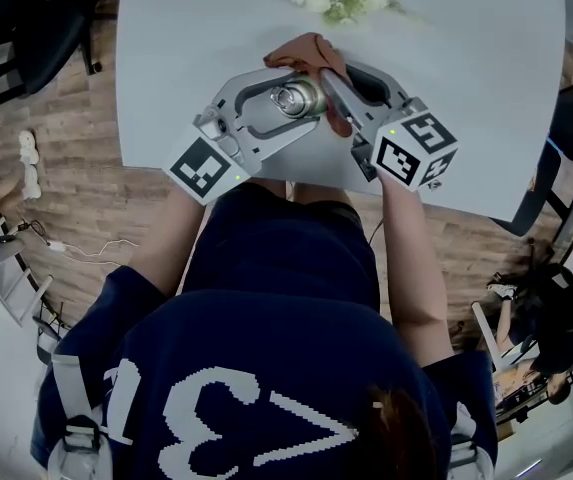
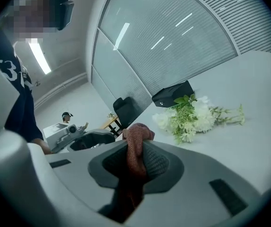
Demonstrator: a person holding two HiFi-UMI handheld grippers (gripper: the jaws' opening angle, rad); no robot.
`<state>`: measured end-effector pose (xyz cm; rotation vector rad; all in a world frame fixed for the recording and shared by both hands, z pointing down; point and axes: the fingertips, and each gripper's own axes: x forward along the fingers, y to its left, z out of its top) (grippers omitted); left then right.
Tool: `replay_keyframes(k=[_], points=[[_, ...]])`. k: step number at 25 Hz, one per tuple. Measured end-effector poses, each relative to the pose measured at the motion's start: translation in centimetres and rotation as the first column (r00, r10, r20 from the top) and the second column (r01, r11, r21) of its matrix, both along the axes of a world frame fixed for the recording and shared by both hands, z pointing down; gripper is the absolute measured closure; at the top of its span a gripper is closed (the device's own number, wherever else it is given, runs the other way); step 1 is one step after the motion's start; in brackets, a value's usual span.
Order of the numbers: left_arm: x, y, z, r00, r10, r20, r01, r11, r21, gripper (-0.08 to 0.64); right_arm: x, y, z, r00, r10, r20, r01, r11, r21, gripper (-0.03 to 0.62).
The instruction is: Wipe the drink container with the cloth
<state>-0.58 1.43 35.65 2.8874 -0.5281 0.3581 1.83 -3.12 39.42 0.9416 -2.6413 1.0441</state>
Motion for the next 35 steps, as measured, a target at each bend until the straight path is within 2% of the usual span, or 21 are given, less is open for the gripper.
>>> replay_keyframes(k=[9, 15, 19, 22, 31, 33, 35], points=[[-0.8, -0.2, 0.2, 0.999, -0.024, -0.026, 0.024, 1.000, -0.016, 0.293, 1.6, -0.9, 3.7, 0.998, 0.057, -0.039, -0.060, 0.996, -0.068, 0.520], [-1.4, 0.0, 0.3, 0.999, -0.041, -0.036, 0.040, 0.999, -0.029, 0.293, 2.5, -1.2, 5.6, 0.993, 0.071, -0.098, -0.080, 0.993, -0.086, 0.520], [-1.7, -0.2, 1.0, 0.998, -0.064, -0.008, 0.064, 0.997, -0.037, 0.291, 1.6, -0.9, 4.1, 0.998, 0.048, -0.044, -0.051, 0.996, -0.074, 0.520], [-2.1, -0.6, 1.2, 0.996, -0.091, -0.017, 0.089, 0.993, -0.072, 0.291, 0.2, -0.6, 2.2, 1.000, 0.022, -0.013, -0.023, 0.999, -0.048, 0.520], [-1.8, -1.2, 1.0, 0.995, -0.096, -0.026, 0.093, 0.991, -0.095, 0.291, -2.7, 0.9, -2.9, 0.988, -0.035, 0.147, 0.035, 0.999, 0.003, 0.520], [-1.5, -1.3, 0.9, 0.996, -0.090, -0.023, 0.088, 0.992, -0.092, 0.291, -2.5, 0.9, -2.9, 0.989, -0.026, 0.144, 0.026, 1.000, 0.007, 0.520], [-1.2, -1.3, 0.8, 0.996, -0.085, -0.021, 0.083, 0.993, -0.088, 0.291, -1.5, 0.7, -1.9, 0.995, 0.003, 0.095, -0.004, 1.000, 0.010, 0.520]])
